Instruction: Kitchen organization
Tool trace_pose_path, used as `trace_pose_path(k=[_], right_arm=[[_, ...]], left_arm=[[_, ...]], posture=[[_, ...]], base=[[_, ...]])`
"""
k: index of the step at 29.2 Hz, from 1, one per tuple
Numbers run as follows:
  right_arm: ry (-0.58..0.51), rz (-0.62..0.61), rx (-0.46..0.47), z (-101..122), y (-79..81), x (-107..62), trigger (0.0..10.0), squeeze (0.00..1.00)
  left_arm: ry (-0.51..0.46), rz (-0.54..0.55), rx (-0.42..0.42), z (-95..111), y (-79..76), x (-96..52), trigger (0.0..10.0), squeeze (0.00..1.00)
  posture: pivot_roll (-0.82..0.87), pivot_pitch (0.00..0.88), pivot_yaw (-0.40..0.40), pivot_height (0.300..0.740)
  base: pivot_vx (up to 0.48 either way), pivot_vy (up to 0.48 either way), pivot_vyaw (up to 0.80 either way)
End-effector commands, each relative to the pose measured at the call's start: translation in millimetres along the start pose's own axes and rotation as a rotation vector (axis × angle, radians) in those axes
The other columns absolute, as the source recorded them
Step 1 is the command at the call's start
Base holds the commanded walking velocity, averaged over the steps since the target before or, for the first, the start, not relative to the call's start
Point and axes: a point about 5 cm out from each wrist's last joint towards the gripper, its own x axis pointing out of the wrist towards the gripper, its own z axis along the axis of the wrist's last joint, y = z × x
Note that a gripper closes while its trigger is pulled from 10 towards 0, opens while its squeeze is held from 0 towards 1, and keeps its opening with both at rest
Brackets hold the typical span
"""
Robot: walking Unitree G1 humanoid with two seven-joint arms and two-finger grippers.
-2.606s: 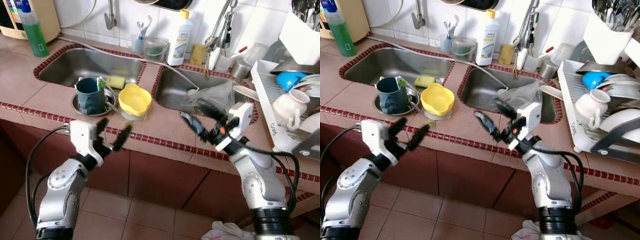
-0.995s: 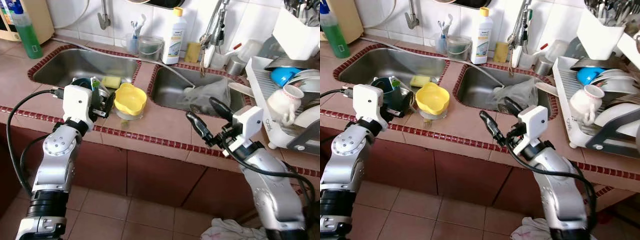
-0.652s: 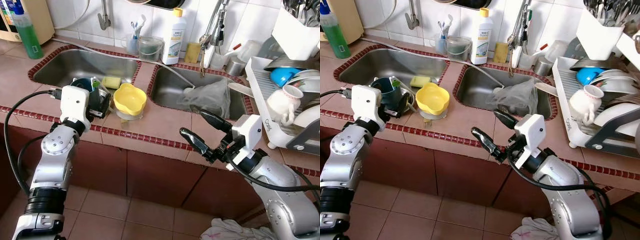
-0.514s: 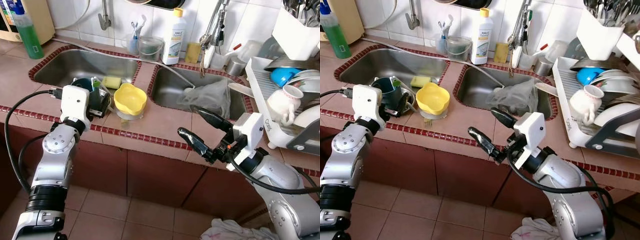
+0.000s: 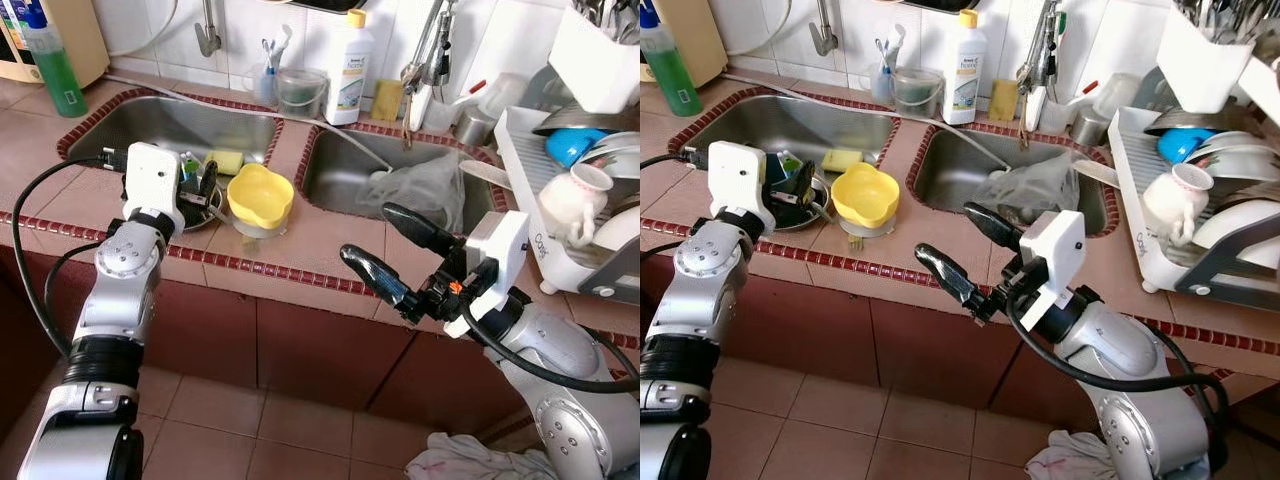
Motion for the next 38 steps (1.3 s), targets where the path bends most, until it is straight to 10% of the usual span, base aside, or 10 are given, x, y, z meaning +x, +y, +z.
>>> trace_pose_path(k=[1, 25, 26, 27, 29, 30, 33, 34, 37, 38], right_arm=[[-0.011, 0.012, -0.006, 5.8, 6.0, 0.1, 10.0, 0.00], [0.001, 0.006, 0.041, 12.7, 18.4, -8.4, 10.0, 0.00], [0.002, 0.003, 0.045, 12.9, 18.8, -8.8, 10.0, 0.00], [0.002, 0.002, 0.046, 13.0, 18.9, -8.9, 10.0, 0.00], [0.001, 0.000, 0.048, 13.2, 19.0, -9.1, 10.0, 0.00], [0.001, -0.001, 0.048, 13.4, 19.0, -9.2, 10.0, 0.00], [-0.003, -0.002, 0.049, 14.1, 18.9, -9.4, 10.0, 0.00], [-0.011, -0.003, 0.053, 15.4, 18.9, -9.4, 10.0, 0.00], [-0.012, -0.002, 0.053, 15.8, 18.8, -9.4, 10.0, 0.00], [-0.008, 0.001, 0.051, 16.0, 18.6, -9.6, 10.0, 0.00]], left_arm=[[-0.017, -0.023, 0.024, 6.5, -2.7, 5.9, 10.0, 0.00], [0.098, -0.031, -0.077, -8.2, 7.9, 17.0, 10.0, 0.00], [0.092, -0.031, -0.105, -7.9, 9.2, 17.1, 9.2, 0.00], [0.089, -0.031, -0.107, -7.6, 9.8, 17.3, 4.8, 0.00], [0.086, -0.030, -0.106, -7.3, 10.3, 17.7, 4.3, 0.00], [0.083, -0.028, -0.108, -6.8, 11.0, 18.1, 1.6, 0.00], [0.079, -0.025, -0.114, -5.8, 12.0, 18.8, 1.5, 0.00], [0.065, -0.022, -0.121, -3.3, 13.3, 19.7, 0.0, 0.00], [0.058, -0.021, -0.125, -1.6, 14.1, 20.2, 0.0, 0.00], [0.056, -0.023, -0.117, -0.3, 14.8, 20.9, 7.6, 0.00]], posture=[[0.00, 0.102, -0.052, 0.740], [-0.02, 0.146, -0.034, 0.740], [-0.02, 0.146, -0.034, 0.740], [-0.01, 0.146, -0.034, 0.740], [-0.01, 0.146, -0.034, 0.740], [-0.02, 0.144, -0.034, 0.740], [-0.02, 0.144, -0.034, 0.740], [-0.02, 0.142, -0.036, 0.740], [-0.02, 0.142, -0.036, 0.740], [-0.02, 0.141, -0.038, 0.740]], base=[[0.000, 0.000, 0.00], [0.000, 0.000, 0.00], [0.000, 0.000, 0.00], [0.000, 0.000, 0.00], [0.000, 0.000, 0.00], [0.000, 0.000, 0.00], [0.000, 0.000, 0.00], [0.000, 0.000, 0.00], [0.000, 0.000, 0.00], [0.000, 0.000, 0.00]])
